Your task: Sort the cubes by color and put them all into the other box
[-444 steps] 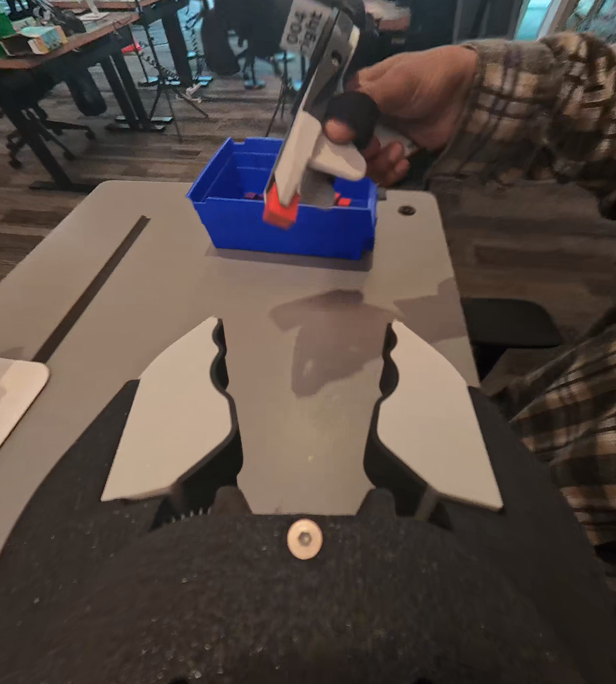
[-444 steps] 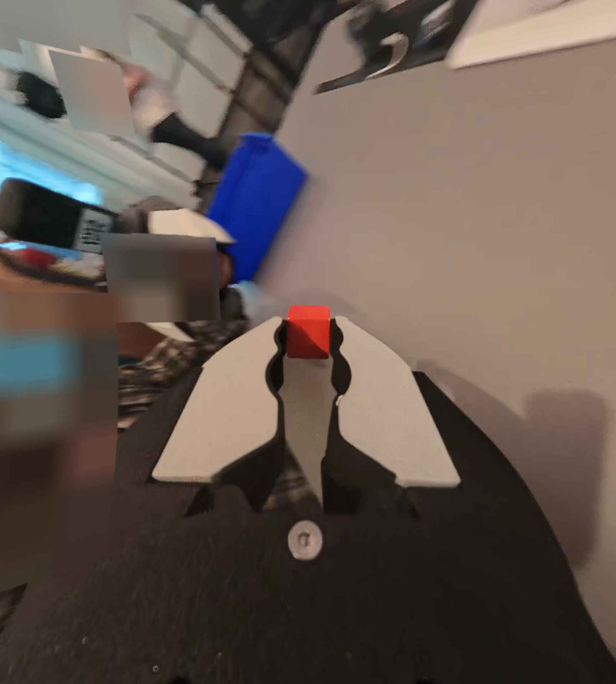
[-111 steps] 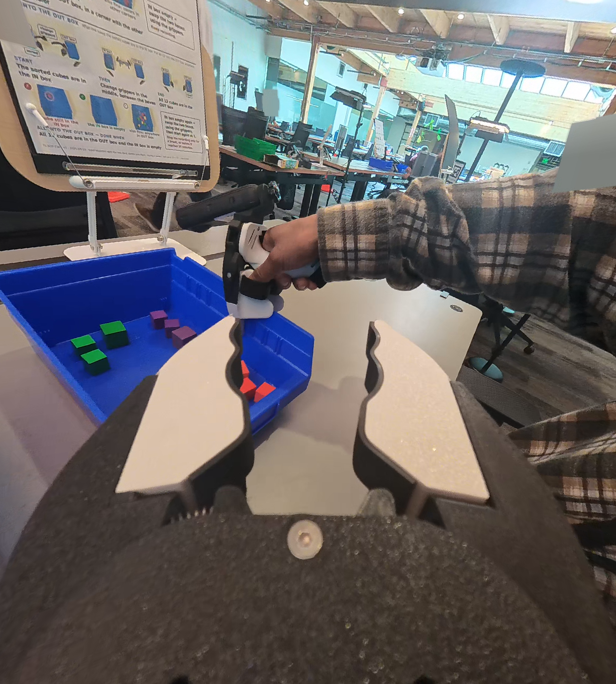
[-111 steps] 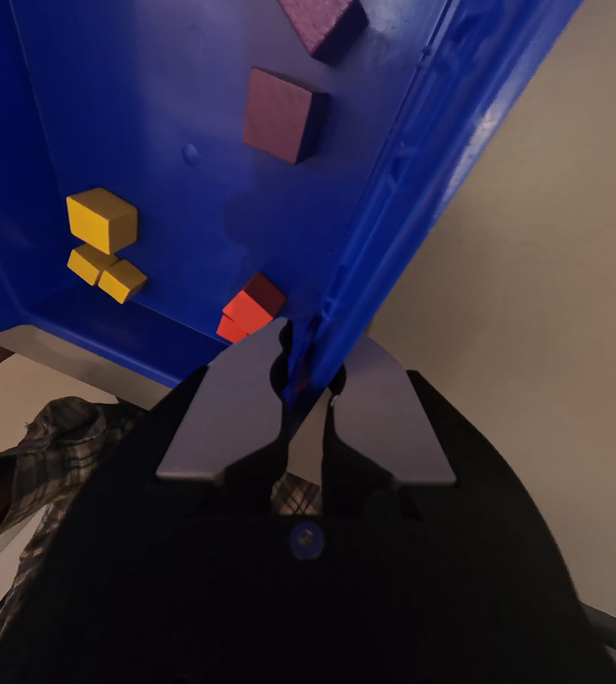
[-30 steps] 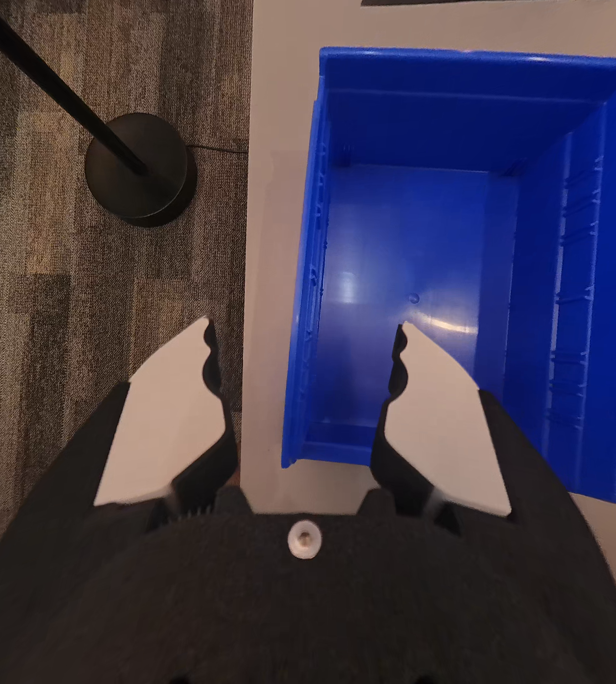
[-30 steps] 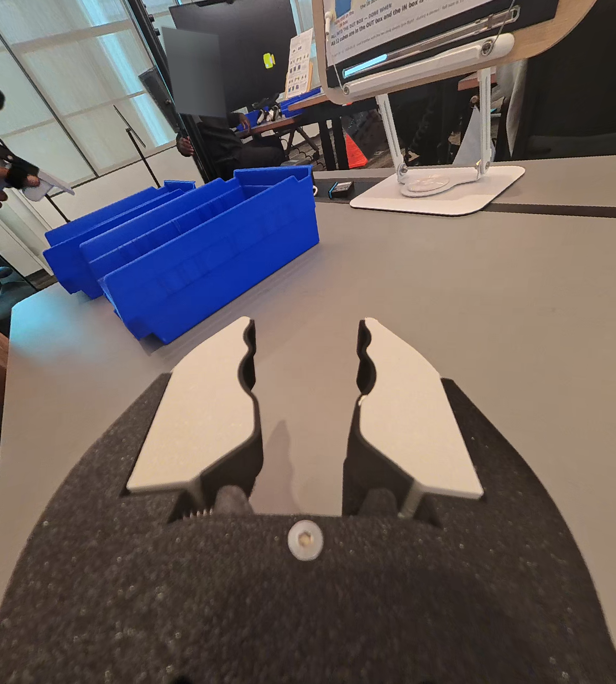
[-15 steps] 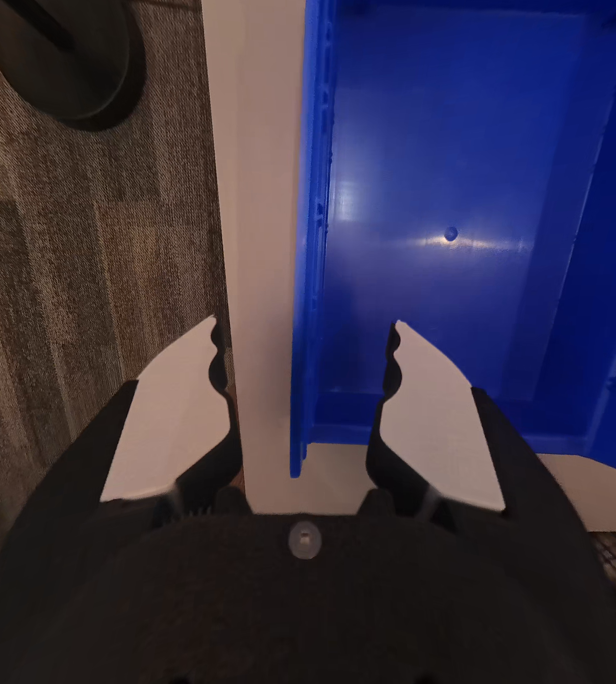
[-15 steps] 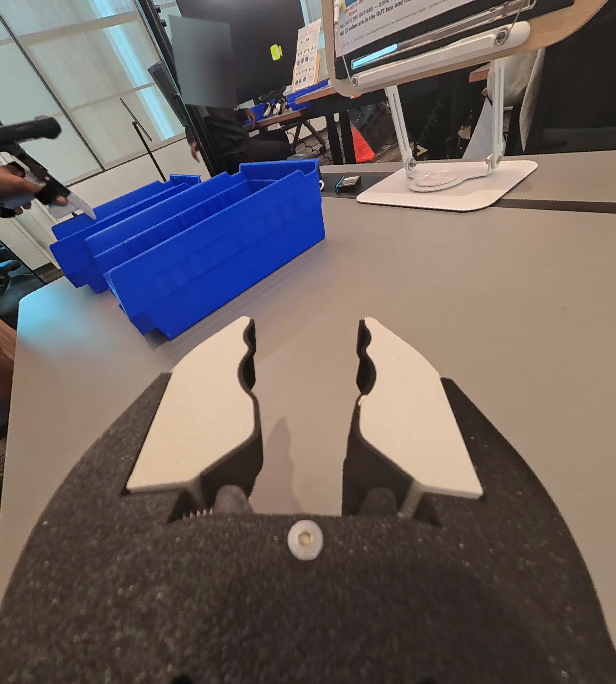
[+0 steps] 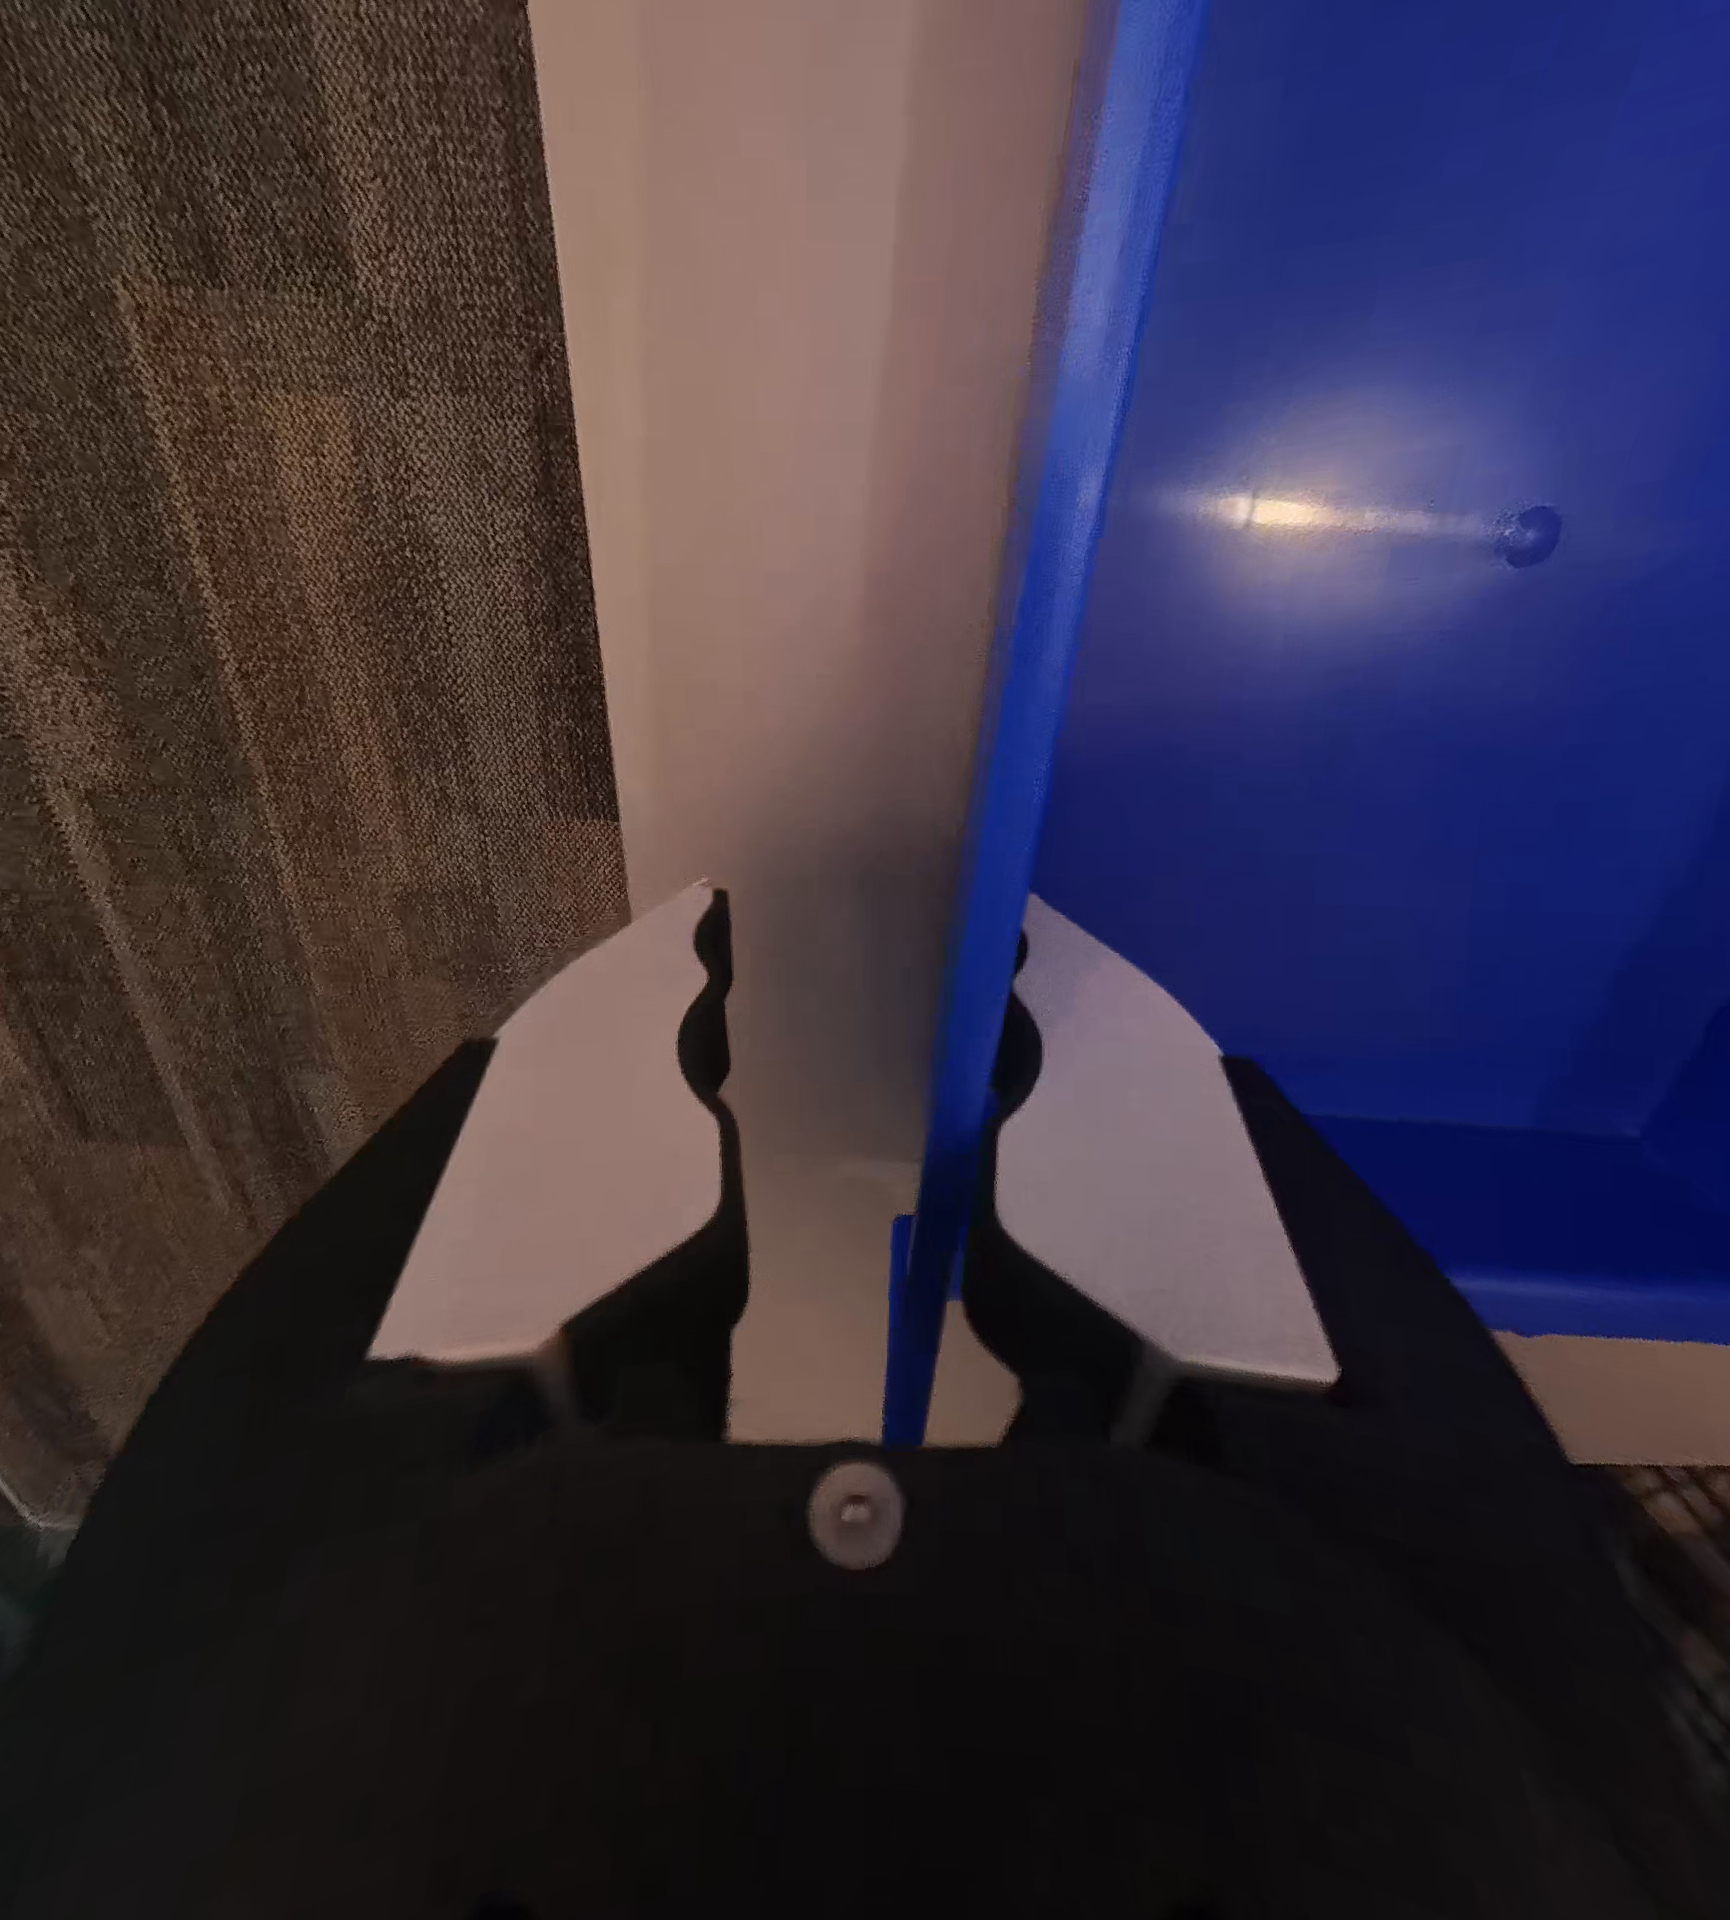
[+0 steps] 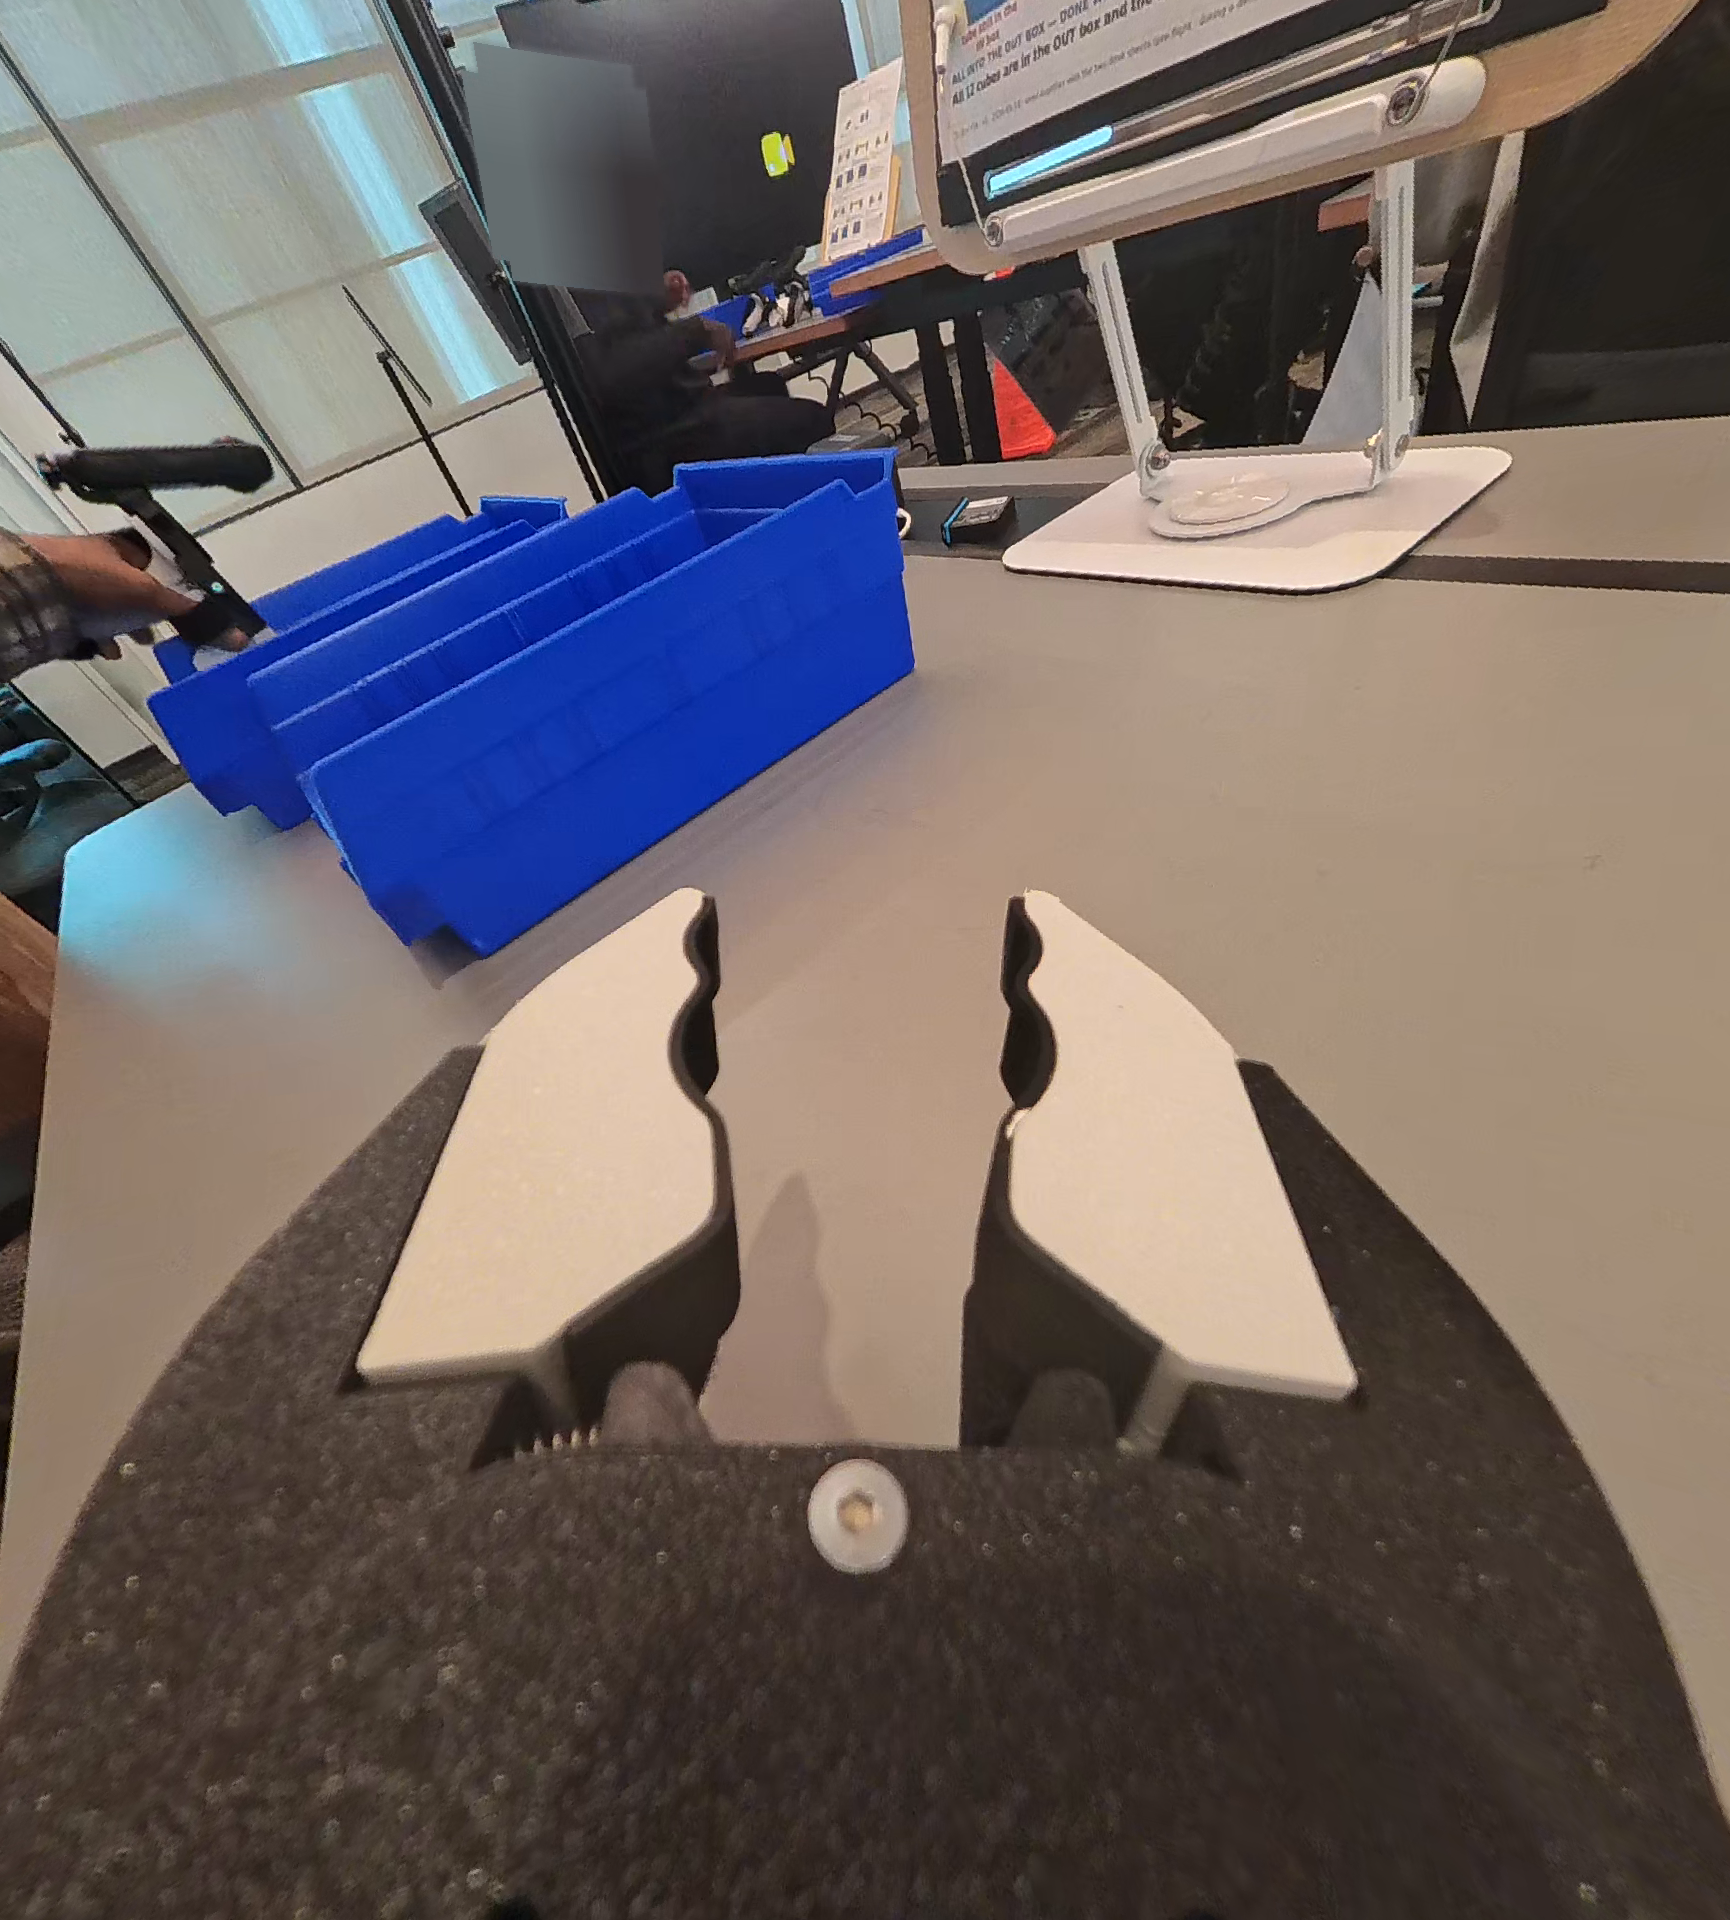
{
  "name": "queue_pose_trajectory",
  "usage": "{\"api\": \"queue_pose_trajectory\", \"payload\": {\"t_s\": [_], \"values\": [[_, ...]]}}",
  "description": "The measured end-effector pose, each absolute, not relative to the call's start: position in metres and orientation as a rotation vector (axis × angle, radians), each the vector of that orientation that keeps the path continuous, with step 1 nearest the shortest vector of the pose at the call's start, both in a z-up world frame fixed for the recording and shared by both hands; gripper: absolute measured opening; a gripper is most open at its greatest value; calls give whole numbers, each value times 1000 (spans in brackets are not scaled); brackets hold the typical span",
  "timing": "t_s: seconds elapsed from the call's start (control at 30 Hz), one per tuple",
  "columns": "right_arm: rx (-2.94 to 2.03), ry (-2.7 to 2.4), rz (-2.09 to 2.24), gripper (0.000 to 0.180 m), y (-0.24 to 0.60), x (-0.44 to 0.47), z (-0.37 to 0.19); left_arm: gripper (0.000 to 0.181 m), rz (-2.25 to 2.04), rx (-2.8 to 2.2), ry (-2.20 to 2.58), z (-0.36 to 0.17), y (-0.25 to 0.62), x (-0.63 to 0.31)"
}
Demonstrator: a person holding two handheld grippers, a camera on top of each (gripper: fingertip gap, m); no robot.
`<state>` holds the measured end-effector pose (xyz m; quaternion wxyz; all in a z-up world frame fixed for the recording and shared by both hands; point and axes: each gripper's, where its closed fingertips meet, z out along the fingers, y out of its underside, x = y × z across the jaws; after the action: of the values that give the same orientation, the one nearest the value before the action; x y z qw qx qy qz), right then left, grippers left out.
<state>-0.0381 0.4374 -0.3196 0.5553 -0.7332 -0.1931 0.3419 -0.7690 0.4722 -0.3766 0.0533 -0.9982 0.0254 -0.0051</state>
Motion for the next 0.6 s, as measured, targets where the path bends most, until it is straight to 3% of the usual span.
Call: {"api": "queue_pose_trajectory", "payload": {"t_s": [0.27,0.6], "values": [[-1732,-449,819,52,438,-38,-320,8,-152,-3130,154,-386,464,-751],[-1731,-445,830,51,438,-38,-319,4,-205,-3139,123,-386,463,-748]]}}
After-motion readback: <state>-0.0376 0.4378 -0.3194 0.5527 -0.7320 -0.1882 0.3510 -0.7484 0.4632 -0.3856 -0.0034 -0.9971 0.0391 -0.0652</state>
